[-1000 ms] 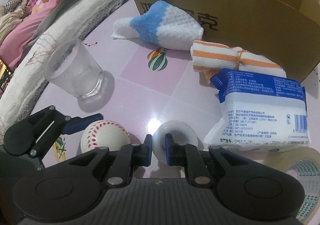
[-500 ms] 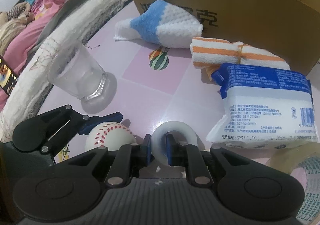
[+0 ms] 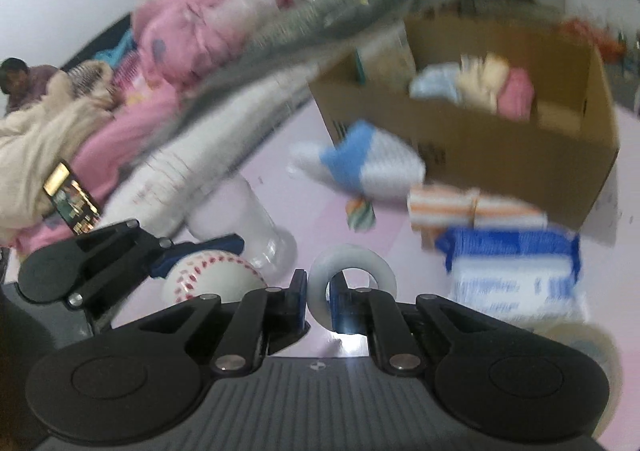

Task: Organize soft objects
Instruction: 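Carry the ball with left gripper while right gripper carries the tape roll over the box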

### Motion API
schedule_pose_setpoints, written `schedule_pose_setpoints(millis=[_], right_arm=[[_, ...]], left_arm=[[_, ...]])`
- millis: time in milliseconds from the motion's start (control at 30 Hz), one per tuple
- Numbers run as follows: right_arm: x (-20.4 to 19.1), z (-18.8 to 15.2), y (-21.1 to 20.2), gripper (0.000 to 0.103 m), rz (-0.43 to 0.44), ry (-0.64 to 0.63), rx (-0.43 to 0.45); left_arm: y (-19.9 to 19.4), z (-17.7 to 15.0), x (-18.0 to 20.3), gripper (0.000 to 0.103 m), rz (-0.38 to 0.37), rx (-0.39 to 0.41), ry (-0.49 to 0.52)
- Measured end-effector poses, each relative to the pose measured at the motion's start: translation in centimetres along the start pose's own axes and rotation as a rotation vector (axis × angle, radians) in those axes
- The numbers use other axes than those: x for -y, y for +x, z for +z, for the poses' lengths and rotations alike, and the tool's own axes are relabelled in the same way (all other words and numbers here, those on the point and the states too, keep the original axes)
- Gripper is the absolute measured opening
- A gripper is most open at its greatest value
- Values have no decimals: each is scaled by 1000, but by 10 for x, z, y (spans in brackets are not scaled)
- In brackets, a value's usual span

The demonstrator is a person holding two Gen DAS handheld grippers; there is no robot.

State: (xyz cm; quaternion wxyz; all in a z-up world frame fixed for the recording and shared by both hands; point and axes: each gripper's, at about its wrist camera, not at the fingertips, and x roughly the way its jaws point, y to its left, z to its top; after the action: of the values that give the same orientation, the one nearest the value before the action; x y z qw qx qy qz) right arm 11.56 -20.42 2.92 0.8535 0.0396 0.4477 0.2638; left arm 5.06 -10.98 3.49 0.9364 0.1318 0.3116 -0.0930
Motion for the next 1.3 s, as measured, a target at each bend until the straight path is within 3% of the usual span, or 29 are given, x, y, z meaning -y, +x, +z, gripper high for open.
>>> schedule_pose_setpoints(millis=[233,500,900,1000,1300], right_arm=[[1,40,-45,1,-16,-24,109],[39,87,-53,1,-105,8,134],[126,162,-15,2,-178,72,105],[146,177,5,2,-196,81,81],[195,198,75,2,-246,62,-50]], left_arm=[[-12,54,-2,59,8,76,4],[28,99,0,59,-40,102,-54],[136,163,-20,59,-46,-17,-181],[166,170,-23,59,-59,-52,-220],[248,167,-21,60,-130,-252,-340]])
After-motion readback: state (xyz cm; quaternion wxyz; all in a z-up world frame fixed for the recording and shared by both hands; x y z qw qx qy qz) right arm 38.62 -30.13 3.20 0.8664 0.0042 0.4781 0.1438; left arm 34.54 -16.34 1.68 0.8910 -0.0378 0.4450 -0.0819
